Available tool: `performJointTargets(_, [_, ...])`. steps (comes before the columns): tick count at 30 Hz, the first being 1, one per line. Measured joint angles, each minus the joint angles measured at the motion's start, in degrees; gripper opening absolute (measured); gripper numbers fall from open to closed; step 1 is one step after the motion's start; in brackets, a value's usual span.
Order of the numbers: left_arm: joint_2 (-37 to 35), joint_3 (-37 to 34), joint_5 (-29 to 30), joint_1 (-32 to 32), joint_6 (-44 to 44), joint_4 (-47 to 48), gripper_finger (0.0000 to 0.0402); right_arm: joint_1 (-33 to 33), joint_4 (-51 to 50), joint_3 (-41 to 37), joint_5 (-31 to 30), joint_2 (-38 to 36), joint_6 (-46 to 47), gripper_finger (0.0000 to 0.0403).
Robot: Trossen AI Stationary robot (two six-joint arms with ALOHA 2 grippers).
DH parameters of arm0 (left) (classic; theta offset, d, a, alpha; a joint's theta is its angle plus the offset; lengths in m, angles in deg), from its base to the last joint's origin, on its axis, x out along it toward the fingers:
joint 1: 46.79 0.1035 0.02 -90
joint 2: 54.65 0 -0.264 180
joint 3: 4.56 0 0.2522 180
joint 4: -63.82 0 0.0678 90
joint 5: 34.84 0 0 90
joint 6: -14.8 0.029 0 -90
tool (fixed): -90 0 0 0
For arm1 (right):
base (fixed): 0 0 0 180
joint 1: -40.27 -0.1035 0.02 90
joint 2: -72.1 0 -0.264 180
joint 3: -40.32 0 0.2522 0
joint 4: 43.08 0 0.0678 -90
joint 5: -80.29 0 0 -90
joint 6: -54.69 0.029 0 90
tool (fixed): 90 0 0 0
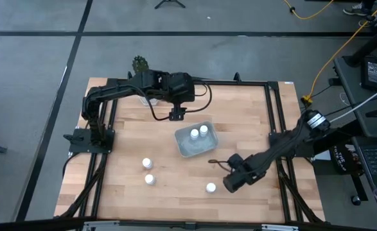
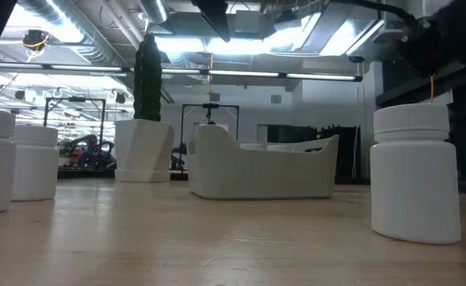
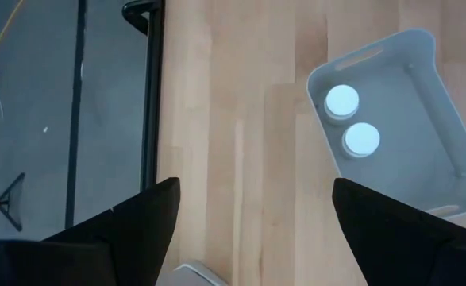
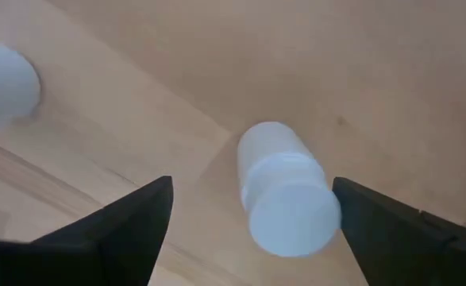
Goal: Pick and place pill bottles into a basket
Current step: Put the white pill bottle into the gray bin
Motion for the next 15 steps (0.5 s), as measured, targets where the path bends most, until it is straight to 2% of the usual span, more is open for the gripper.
performJointTargets(4, [0.0,0.0,-0.02,0.0,0.0,0.01,0.0326,-1.39,0.84,0.0,0.07,2.3,-0.04,0.034])
performJointTargets(8, [0.0,0.0,-0.11,0.0,0.0,0.0,0.0326,-1.73,3.58,0.02,0.13,2.79,-0.02,0.0312])
performJointTargets(12, [0.0,0.0,-0.96,0.04,0.0,-0.15,0.0326,-1.66,3.61,0.02,0.15,2.79,-0.09,0.0248])
performJointTargets(15, [0.0,0.0,-1.18,0.0,0.0,-0.15,0.0326,-1.62,3.61,0.07,1.12,2.73,-0.54,0.0174])
